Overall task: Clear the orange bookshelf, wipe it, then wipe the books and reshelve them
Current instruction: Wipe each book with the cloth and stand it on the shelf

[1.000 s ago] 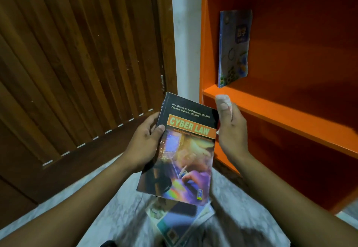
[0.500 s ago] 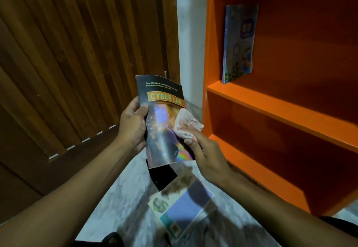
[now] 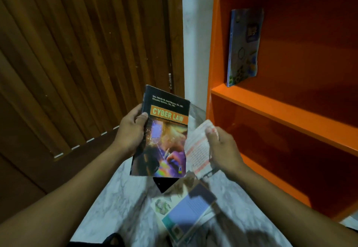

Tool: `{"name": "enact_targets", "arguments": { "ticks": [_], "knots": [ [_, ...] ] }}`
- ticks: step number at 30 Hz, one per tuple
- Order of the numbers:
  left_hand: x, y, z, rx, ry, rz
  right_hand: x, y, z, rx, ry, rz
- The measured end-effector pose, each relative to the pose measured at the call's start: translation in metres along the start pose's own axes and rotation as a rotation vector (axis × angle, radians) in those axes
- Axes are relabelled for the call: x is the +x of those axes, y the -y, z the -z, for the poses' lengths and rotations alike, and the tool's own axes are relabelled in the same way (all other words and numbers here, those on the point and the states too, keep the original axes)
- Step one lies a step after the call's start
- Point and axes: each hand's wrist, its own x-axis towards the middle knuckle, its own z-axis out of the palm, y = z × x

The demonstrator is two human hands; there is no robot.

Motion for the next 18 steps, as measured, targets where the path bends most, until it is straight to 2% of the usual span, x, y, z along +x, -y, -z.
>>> {"name": "enact_targets", "arguments": {
  "ticks": [4,6,8,11,13,18],
  "knots": [
    [-0.019,0.002,-0.017,0.135,0.182,0.01,0.016,0.015,0.007,0.244,-0.24,-0.142],
    [-0.029,0.001,-0.03,0.125,0.25,0.028,0.02,0.026,0.004,0.323,-0.376,-0.102],
    [-0.036,0.0,-0.044,0.063,0.299,0.048,0.021,0.034,-0.002,0.338,-0.418,-0.004],
    [-0.043,-0.002,-0.066,-0.082,0.347,0.107,0.014,0.041,-0.019,0.324,-0.254,0.088],
    [-0.042,-0.003,-0.075,-0.251,0.326,0.163,0.009,0.037,-0.03,0.292,-0.176,0.129],
    [-0.021,-0.01,-0.069,-0.59,0.12,0.287,-0.008,0.025,-0.041,0.269,0.058,0.096]
  ]
}}
